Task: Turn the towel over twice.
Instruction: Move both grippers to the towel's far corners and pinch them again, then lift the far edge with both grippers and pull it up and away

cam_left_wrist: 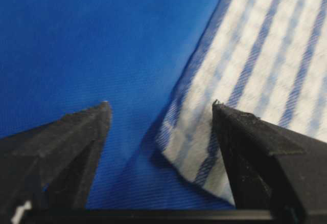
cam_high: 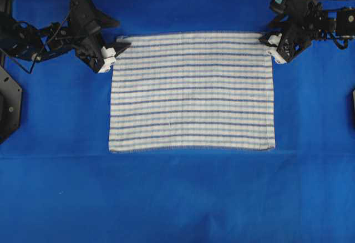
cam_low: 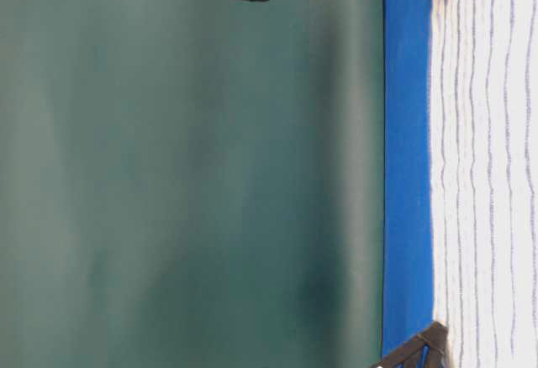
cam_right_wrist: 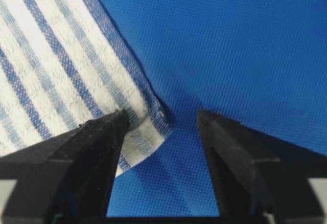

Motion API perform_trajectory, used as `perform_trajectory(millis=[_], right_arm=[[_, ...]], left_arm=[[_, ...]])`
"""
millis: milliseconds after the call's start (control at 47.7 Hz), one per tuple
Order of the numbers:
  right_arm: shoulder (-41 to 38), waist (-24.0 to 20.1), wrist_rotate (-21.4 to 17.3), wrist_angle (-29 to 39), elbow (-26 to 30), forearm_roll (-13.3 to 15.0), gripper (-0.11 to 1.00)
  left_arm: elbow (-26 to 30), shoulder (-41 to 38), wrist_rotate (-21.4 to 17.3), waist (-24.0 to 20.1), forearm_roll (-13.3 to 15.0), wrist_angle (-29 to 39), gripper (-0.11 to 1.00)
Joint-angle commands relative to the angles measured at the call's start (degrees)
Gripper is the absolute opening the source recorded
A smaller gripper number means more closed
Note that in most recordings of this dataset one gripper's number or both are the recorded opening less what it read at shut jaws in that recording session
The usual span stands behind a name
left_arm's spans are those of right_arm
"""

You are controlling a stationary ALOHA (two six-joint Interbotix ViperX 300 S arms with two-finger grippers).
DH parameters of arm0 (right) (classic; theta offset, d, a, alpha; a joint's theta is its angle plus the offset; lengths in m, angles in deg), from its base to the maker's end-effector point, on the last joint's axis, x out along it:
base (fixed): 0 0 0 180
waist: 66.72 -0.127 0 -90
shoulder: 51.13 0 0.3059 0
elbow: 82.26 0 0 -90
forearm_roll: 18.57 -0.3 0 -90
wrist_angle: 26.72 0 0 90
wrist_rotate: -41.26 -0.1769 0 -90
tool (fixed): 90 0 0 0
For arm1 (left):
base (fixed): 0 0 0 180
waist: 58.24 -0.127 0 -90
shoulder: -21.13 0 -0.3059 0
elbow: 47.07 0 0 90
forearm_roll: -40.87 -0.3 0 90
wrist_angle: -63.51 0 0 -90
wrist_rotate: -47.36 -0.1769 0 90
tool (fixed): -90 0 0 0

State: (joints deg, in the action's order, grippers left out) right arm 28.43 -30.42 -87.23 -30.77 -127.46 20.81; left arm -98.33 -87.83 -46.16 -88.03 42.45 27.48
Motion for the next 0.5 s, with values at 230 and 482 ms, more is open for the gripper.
perform_trajectory(millis=[230,482], right_arm=[[0.26,0.44,0.09,-0.79,-0.18,0.09,0.06],[1.85,0.44,-0.26,-2.29,-1.41,-0.18,0.05]], left_arm=[[1.32,-0.79,-2.81,-0.35,0.0,4.22,0.16],[1.67,-0.09,-2.9,-0.44,0.0,5.89,0.02]])
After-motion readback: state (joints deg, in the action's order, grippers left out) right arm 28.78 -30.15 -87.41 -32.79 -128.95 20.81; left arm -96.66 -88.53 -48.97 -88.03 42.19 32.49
